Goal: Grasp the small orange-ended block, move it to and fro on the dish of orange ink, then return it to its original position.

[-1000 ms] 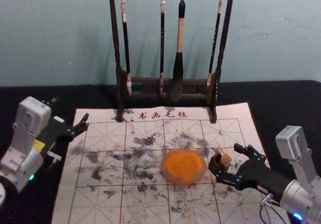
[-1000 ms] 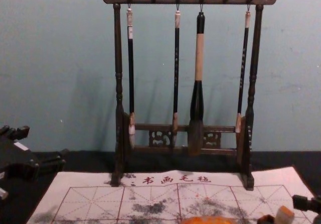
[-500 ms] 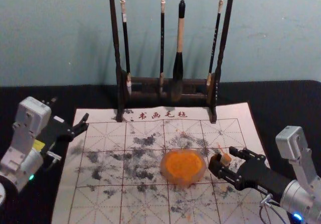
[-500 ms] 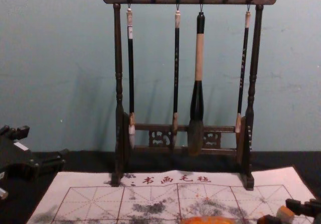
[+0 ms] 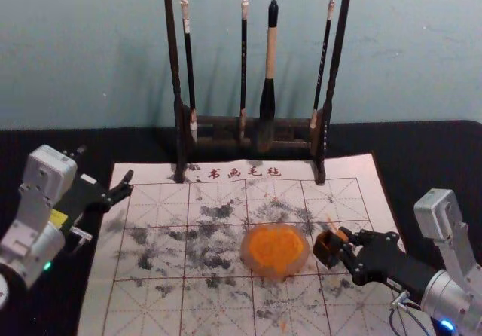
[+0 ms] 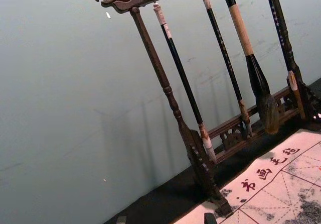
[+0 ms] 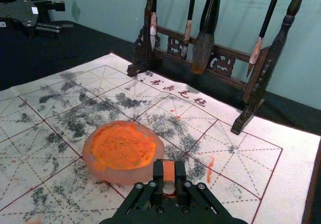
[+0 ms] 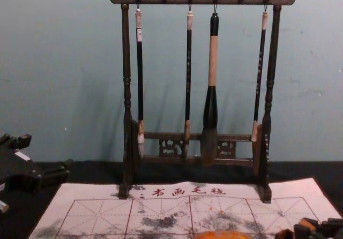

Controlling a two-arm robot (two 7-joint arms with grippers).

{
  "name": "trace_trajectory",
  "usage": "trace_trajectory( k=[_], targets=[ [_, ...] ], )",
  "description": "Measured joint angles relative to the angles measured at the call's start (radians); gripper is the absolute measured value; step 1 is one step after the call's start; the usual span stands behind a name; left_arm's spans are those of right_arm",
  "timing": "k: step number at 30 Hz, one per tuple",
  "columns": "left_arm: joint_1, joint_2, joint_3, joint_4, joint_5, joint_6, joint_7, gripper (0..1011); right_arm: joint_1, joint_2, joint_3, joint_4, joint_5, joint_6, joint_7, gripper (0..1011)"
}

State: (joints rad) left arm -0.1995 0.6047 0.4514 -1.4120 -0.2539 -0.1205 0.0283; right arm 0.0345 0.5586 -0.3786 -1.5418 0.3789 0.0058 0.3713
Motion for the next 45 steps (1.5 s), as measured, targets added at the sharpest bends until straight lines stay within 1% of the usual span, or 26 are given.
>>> trace_trajectory(
  k=[1, 3, 20, 23, 30, 39, 45],
  targets=[
    [0.0, 0.0, 0.0, 0.0, 0.0, 0.0, 0.0, 1001, 0.0, 0.0, 0.0, 0.0, 0.0, 0.0, 0.0, 90],
    [0.0, 0.0, 0.0, 0.0, 0.0, 0.0, 0.0, 1001, 0.0, 0.0, 0.0, 0.0, 0.0, 0.0, 0.0, 80],
    [0.0, 0.0, 0.0, 0.0, 0.0, 0.0, 0.0, 1001, 0.0, 0.0, 0.0, 0.0, 0.0, 0.0, 0.0, 80],
    [0.0, 0.0, 0.0, 0.0, 0.0, 0.0, 0.0, 1001, -0.003, -0.002, 0.003, -0.001, -0.006, -0.004, 0.0, 79],
    [0.0, 0.0, 0.0, 0.0, 0.0, 0.0, 0.0, 1001, -0.017, -0.013, 0.031, -0.017, -0.011, -0.014, 0.01, 79],
    [0.0, 0.0, 0.0, 0.0, 0.0, 0.0, 0.0, 1001, -0.03, -0.026, 0.068, -0.042, 0.001, 0.001, 0.032, 79],
    [0.0, 0.0, 0.0, 0.0, 0.0, 0.0, 0.0, 1001, -0.036, -0.029, 0.094, -0.077, 0.018, 0.015, 0.039, 79]
  ],
)
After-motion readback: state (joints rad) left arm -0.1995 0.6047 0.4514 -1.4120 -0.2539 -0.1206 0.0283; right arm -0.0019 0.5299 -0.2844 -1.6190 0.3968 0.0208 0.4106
